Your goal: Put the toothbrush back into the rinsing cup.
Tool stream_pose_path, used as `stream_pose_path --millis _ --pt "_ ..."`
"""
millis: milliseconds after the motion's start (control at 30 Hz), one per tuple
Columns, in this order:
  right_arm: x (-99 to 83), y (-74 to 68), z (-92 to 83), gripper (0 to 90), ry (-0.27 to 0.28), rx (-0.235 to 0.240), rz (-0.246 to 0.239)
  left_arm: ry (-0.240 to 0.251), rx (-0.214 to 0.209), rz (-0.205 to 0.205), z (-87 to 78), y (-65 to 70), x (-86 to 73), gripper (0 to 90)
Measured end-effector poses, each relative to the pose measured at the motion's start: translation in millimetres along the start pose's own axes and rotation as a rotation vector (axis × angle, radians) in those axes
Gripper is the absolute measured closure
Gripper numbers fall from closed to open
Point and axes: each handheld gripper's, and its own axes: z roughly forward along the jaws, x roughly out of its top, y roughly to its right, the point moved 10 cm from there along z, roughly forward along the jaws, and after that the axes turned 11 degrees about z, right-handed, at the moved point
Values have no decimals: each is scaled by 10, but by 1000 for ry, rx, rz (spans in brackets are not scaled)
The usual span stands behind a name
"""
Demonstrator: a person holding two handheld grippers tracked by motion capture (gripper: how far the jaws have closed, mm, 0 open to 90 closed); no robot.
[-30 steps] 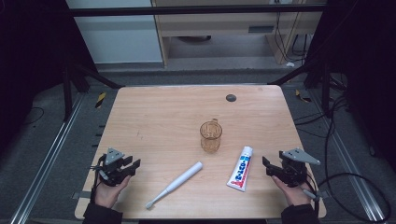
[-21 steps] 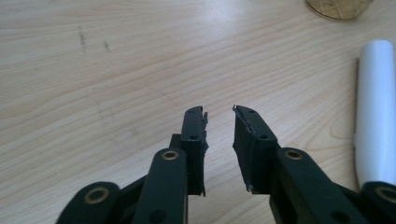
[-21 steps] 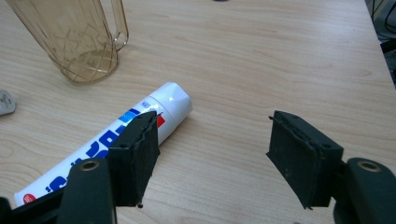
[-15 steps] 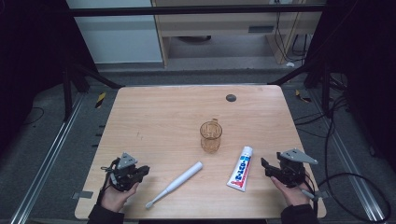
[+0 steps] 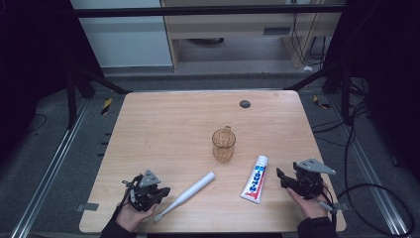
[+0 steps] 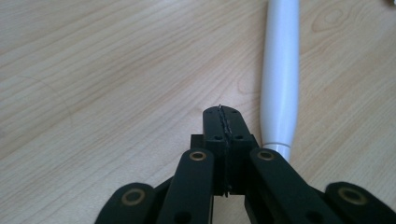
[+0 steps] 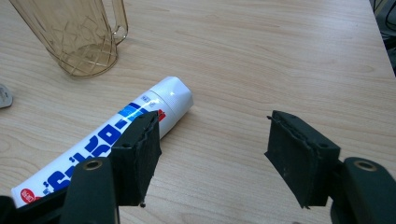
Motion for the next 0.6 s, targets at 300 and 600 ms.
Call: stream_pose_path --millis 300,600 --pt "-14 4 16 349 -4 -1 -6 -25 -32 18 30 106 -41 896" --pt "-11 0 12 348 -3 2 -8 -41 -56 39 59 199 -63 897"
